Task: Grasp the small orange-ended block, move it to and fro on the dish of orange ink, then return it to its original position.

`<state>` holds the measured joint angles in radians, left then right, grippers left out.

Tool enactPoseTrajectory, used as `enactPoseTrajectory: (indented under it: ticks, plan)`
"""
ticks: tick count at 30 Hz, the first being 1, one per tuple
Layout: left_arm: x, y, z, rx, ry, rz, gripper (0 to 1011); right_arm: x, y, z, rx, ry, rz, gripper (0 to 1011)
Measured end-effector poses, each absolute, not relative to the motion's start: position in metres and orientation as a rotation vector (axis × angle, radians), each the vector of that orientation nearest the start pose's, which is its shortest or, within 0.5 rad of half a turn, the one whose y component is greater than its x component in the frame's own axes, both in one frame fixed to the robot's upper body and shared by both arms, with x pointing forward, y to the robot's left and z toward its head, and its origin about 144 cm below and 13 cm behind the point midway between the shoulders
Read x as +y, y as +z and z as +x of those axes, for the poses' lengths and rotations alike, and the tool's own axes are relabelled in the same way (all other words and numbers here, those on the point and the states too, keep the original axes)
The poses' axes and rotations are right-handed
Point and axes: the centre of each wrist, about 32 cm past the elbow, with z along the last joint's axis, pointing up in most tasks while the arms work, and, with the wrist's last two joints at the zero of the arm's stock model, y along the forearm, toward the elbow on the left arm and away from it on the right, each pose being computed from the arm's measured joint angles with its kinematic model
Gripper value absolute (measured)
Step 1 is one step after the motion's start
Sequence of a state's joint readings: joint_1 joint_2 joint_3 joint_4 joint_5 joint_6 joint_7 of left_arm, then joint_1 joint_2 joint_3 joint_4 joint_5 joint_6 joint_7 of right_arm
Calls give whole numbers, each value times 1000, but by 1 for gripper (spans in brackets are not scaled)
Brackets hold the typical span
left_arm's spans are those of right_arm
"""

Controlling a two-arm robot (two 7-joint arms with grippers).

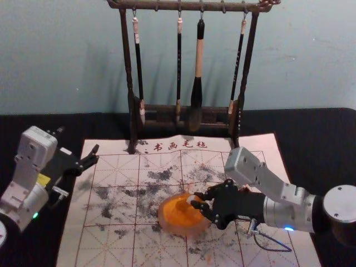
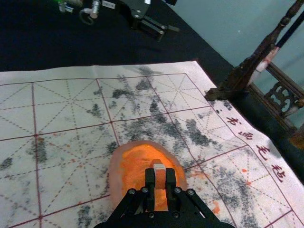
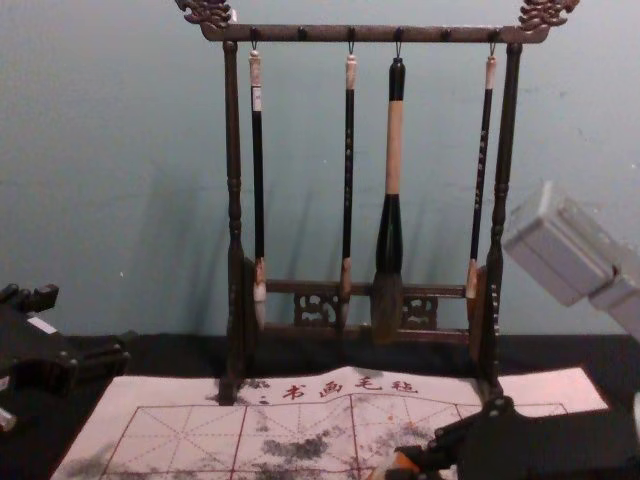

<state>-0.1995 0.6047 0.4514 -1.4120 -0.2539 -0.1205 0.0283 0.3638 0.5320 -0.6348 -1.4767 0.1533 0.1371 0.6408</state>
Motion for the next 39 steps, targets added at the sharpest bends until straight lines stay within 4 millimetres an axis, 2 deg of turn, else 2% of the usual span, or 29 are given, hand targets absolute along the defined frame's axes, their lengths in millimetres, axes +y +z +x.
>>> enactPoseTrajectory:
  ticks: [12, 39]
  plan:
    - [310, 1140, 489, -285, 1248, 304, 1001, -232, 1181, 518, -158, -496, -511, 110]
    - [310, 1140, 489, -285, 1248, 304, 1001, -245, 1189, 497, -154, -448, -529, 110]
